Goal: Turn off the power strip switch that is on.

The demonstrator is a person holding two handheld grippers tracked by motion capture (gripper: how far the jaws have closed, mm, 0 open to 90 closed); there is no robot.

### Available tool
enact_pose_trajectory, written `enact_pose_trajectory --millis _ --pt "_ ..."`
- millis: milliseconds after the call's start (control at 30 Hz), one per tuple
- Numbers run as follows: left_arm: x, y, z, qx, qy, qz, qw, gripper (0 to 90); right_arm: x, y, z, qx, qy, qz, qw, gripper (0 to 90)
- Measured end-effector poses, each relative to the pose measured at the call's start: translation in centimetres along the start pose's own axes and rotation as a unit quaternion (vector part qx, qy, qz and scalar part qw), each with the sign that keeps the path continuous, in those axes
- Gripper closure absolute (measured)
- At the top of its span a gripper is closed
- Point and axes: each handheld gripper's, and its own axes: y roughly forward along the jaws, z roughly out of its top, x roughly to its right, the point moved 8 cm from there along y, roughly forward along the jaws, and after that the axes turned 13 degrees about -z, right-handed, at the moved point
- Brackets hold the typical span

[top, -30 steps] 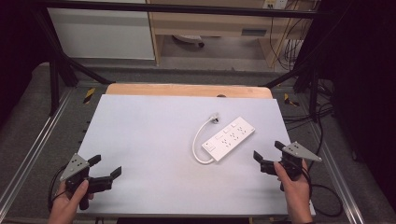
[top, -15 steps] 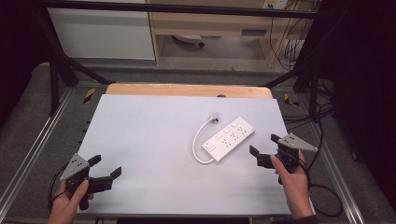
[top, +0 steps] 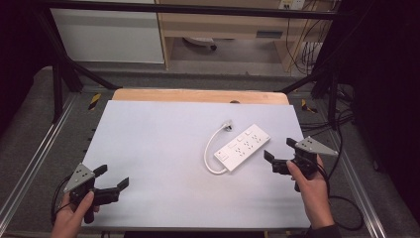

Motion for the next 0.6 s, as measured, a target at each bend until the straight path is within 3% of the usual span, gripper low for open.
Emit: enact_pose_trajectory --millis 400,600 --pt "0.1 0.1 -0.1 -0.003 0.003 -0.001 1.0 5.6 -0.2 -0.4 1.1 0.013 0.005 0.008 0.9999 1.9" --pt "0.0 0.1 0.0 -0.002 0.003 0.0 1.0 5.6 -0.1 -0.8 2.2 0.023 0.01 0.005 0.9997 6.0"
